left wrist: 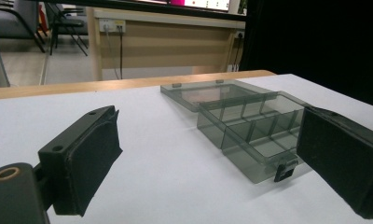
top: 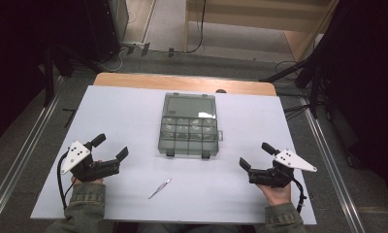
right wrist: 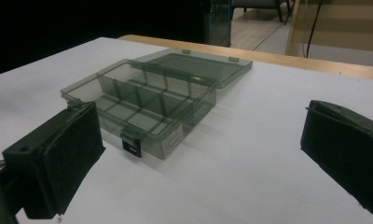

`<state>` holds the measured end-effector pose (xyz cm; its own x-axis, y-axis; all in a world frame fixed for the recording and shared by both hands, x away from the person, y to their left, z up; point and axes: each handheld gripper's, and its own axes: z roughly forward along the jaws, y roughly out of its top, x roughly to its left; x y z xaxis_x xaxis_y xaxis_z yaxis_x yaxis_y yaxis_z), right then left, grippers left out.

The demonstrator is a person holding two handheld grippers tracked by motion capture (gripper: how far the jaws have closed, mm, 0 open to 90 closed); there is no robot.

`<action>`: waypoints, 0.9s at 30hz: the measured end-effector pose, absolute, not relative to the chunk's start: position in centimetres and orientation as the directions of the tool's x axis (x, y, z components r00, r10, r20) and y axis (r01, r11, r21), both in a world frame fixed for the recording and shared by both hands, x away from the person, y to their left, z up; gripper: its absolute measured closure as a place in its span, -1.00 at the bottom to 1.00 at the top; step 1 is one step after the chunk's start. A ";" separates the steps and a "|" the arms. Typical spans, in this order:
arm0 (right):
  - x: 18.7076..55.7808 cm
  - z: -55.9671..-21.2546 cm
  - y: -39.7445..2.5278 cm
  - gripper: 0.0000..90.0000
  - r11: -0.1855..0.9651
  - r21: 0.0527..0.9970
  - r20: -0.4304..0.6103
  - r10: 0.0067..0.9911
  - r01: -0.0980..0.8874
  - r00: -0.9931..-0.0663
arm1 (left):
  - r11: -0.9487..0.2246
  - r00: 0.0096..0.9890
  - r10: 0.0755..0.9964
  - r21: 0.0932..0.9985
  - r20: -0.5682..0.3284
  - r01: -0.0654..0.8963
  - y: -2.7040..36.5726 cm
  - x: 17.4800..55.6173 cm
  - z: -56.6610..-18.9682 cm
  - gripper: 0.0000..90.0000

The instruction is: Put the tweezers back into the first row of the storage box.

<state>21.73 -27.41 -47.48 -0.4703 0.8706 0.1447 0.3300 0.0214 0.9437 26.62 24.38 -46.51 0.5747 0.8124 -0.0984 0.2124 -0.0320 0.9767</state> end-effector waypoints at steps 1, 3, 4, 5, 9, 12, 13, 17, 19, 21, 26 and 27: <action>21.7 -47.6 -27.5 -1.00 0.014 0.944 0.151 0.869 0.328 -0.472 | -0.031 0.574 0.813 0.977 -0.100 0.213 24.4 26.6 -46.5 -0.87; 21.8 -47.7 -27.7 -1.00 0.006 0.942 0.162 0.869 0.337 -0.467 | -0.030 0.573 0.813 0.977 -0.101 0.213 24.4 26.6 -46.5 -0.87; 21.8 -47.7 -27.8 -1.00 0.002 0.941 0.164 0.871 0.338 -0.463 | -0.030 0.574 0.812 0.976 -0.101 0.215 24.4 26.7 -46.5 -0.87; 21.8 -47.7 -27.8 -1.00 0.003 0.941 0.163 0.873 0.337 -0.461 | -0.033 0.576 0.812 0.976 -0.100 0.215 24.4 26.7 -46.5 -0.87; 21.7 -47.6 -27.9 -1.00 -0.012 0.942 0.172 0.876 0.335 -0.451 | -0.031 0.576 0.811 0.976 -0.101 0.214 24.4 26.6 -46.5 -0.87; 21.7 -47.6 -27.9 -1.00 -0.008 0.940 0.170 0.876 0.340 -0.451 | -0.033 0.577 0.811 0.976 -0.100 0.217 24.4 26.6 -46.5 -0.87; 21.7 -47.6 -27.9 -1.00 -0.009 0.939 0.172 0.877 0.343 -0.449 | -0.033 0.577 0.811 0.976 -0.100 0.217 24.4 26.6 -46.5 -0.87; 21.8 -47.7 -27.8 -1.00 -0.003 0.936 0.172 0.877 0.353 -0.448 | -0.036 0.585 0.805 0.975 -0.102 0.219 24.2 26.6 -46.6 -0.87; 21.8 -47.7 -27.9 -1.00 -0.002 0.936 0.171 0.877 0.353 -0.449 | -0.035 0.586 0.804 0.975 -0.104 0.221 24.2 26.7 -46.6 -0.87; 21.8 -47.7 -27.9 -1.00 -0.003 0.934 0.173 0.878 0.357 -0.446 | -0.033 0.584 0.805 0.975 -0.105 0.222 24.2 26.7 -46.6 -0.87; 21.9 -47.7 -27.9 -1.00 0.002 0.932 0.172 0.877 0.362 -0.449 | -0.032 0.583 0.806 0.974 -0.106 0.223 24.3 26.7 -46.6 -0.87; 21.9 -47.7 -27.8 -1.00 0.004 0.931 0.172 0.876 0.364 -0.451 | -0.034 0.583 0.806 0.974 -0.106 0.224 24.3 26.7 -46.6 -0.87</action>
<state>21.89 -27.85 -47.73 -0.4507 0.8759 0.1720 0.3637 0.0042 0.9315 26.67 24.31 -46.57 0.5826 0.8058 -0.1060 0.2239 -0.0338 0.9740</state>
